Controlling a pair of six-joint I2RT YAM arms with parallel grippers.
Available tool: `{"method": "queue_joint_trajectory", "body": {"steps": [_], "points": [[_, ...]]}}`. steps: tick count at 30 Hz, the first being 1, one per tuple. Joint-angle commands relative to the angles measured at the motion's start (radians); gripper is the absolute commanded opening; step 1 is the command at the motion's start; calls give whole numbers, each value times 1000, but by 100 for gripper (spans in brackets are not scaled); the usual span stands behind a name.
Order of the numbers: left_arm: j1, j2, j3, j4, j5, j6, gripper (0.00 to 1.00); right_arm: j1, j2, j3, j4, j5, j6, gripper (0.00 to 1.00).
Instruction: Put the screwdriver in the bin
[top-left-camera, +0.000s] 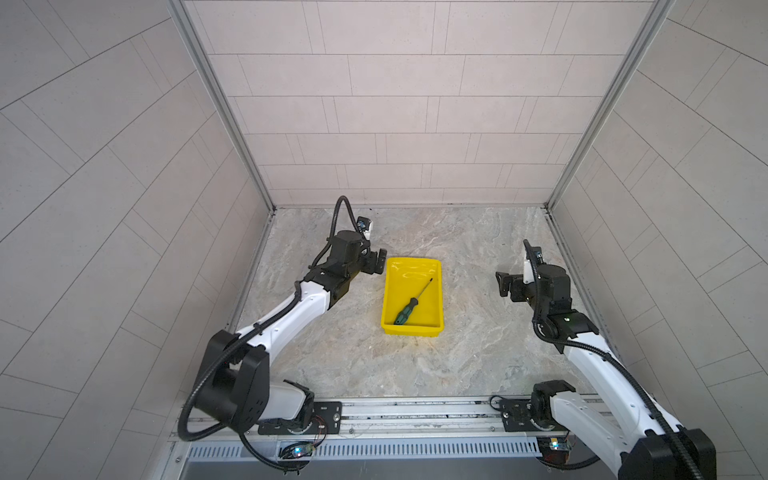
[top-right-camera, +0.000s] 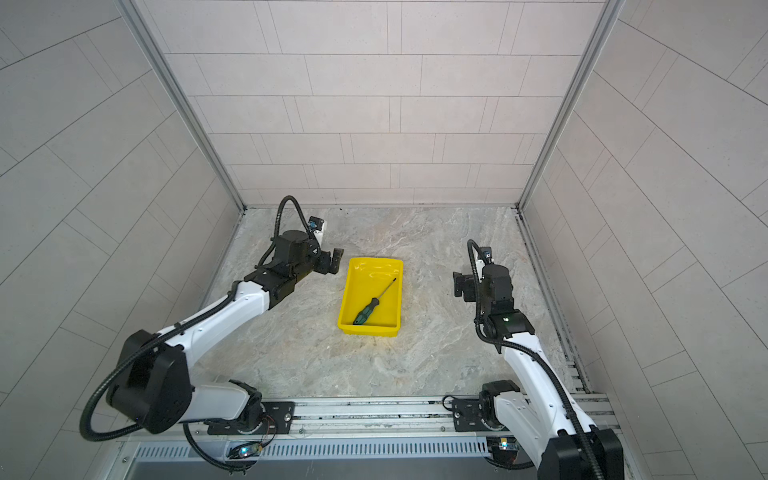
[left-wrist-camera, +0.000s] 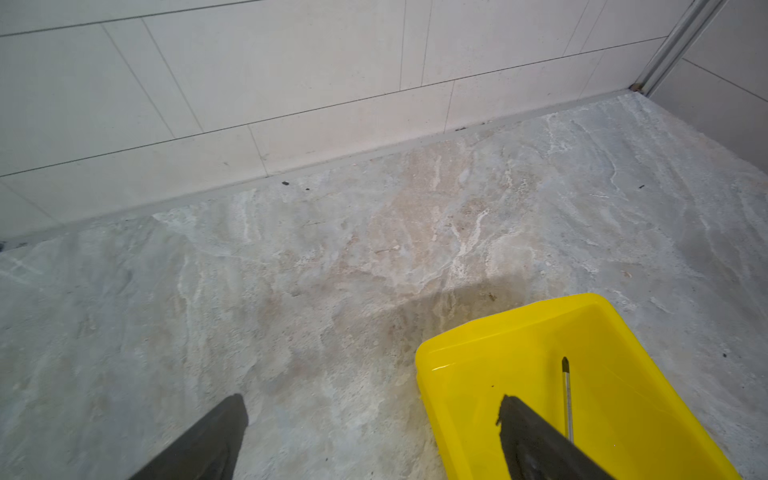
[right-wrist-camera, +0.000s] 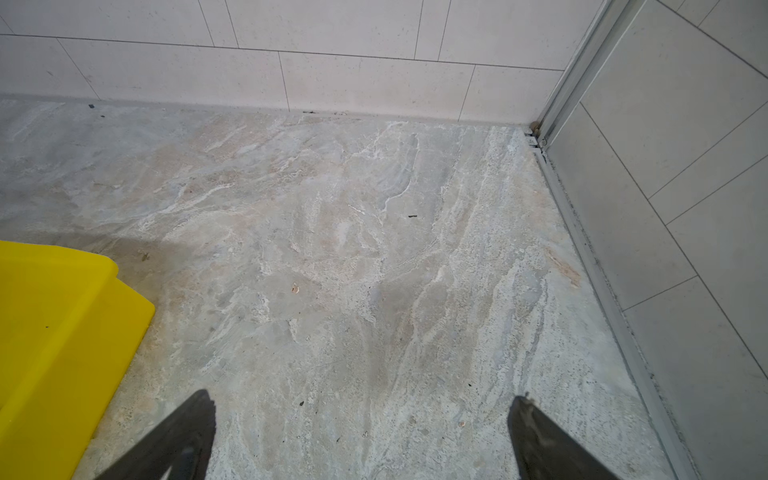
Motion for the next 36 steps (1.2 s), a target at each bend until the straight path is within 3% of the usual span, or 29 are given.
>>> {"method": "queue_joint_trajectory", "body": {"steps": [1, 6, 11, 14, 18, 25, 30, 32, 36], "points": [[5, -93, -76, -10, -118, 36, 100, 3, 15, -34, 127, 28, 23, 100], [52, -233, -242, 64, -337, -2, 100, 3, 60, -49, 188, 88, 26, 100], [165, -364, -421, 222, -286, 29, 100, -2, 113, -68, 275, 156, 12, 100], [218, -391, -460, 233, -293, 39, 100, -8, 164, -77, 341, 168, 7, 100], [305, -393, -523, 324, -212, 24, 100, -12, 228, -82, 397, 197, -28, 100], [415, -253, -591, 519, -109, 3, 100, -21, 321, -121, 573, 204, -27, 100], [428, -63, -529, 609, -32, -34, 100, -21, 398, -103, 609, 184, -39, 100], [429, 1, -495, 605, -57, -39, 100, -21, 435, -110, 644, 159, -52, 100], [438, 111, -500, 705, -19, -37, 100, -21, 567, -132, 781, 152, -53, 100]]}}
